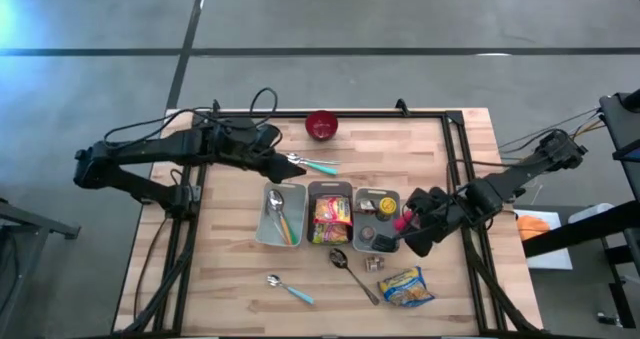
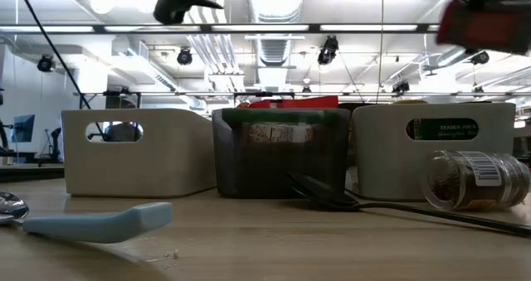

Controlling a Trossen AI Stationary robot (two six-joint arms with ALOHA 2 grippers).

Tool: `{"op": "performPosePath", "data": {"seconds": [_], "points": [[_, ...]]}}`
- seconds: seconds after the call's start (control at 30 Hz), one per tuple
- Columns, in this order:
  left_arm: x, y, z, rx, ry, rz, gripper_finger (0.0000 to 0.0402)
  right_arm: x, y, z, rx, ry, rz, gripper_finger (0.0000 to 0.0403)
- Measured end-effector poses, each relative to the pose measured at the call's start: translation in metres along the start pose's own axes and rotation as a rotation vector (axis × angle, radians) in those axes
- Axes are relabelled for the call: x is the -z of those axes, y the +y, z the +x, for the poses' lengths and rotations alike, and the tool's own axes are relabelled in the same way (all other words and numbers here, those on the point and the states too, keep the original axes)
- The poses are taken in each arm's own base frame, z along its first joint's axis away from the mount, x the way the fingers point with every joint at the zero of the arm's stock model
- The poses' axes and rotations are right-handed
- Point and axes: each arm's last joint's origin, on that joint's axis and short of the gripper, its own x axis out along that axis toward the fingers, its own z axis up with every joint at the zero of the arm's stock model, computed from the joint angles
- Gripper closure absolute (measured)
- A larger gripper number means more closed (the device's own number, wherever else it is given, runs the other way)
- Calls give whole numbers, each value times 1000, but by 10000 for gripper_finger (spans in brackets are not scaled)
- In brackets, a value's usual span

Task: Pick & Place Food Item
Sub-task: Put the red seasoning can into the right gray bin

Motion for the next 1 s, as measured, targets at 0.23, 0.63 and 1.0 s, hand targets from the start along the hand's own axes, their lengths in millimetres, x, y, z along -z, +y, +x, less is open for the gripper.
{"op": "performPosePath", "data": {"seconds": [0.23, 0.63, 1.0], "points": [[-7, -9, 34, 120, -18, 25, 97, -41, 16, -3, 38, -152, -46, 78], [4, -40, 35, 148, -300, 384, 97, -125, 47, -57, 143, -689, 115, 78], [12, -58, 30, 24, -555, 490, 97, -173, 73, -79, 30, -906, 158, 78]]}}
